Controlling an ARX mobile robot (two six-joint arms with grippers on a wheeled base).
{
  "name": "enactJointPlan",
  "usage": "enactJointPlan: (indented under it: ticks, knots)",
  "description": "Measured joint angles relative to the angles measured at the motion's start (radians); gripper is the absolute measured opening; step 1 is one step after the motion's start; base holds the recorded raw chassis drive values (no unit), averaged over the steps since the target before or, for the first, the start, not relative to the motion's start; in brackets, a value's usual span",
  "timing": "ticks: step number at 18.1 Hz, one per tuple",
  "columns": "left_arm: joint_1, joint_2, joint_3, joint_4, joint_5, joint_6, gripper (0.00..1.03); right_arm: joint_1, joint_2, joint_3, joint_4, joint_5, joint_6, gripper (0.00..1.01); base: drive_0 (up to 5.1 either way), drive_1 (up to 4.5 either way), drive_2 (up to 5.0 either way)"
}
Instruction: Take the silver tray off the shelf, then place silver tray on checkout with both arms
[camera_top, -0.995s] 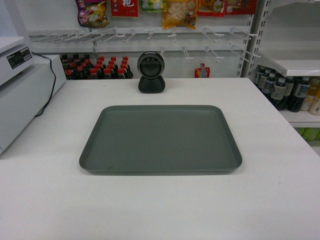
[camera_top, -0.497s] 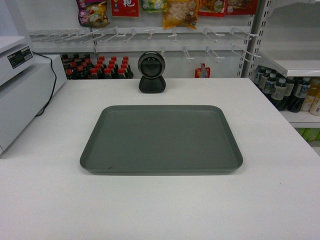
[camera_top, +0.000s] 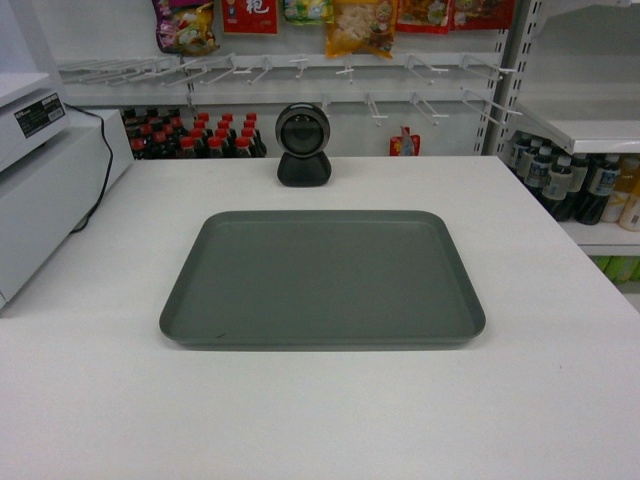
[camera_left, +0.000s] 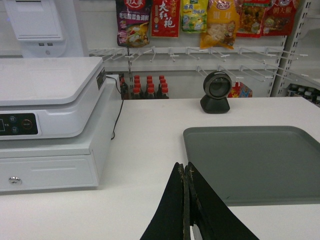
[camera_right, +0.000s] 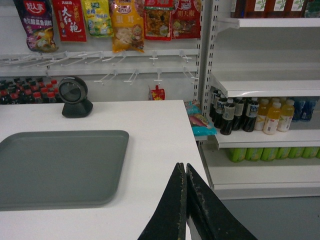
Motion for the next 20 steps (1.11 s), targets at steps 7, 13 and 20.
enactJointPlan:
  ticks: [7, 13, 20]
  knots:
    - [0.000, -0.095, 0.000, -0.093, 0.000, 0.000, 0.01, 0.000, -0.108, 0.000, -0.103, 0.000, 0.000, 0.03, 0.0, 0.00, 0.0]
    - [-0.002, -0.346, 0.000, -0.360, 0.000, 0.000, 0.05, 0.000, -0.404, 0.000, -0.405, -0.003, -0.001, 0.07, 0.0, 0.00, 0.0]
    - [-0.002, -0.346, 0.000, -0.360, 0.002, 0.000, 0.32, 0.000, -0.404, 0.000, -0.410, -0.003, 0.000, 0.34, 0.0, 0.00, 0.0]
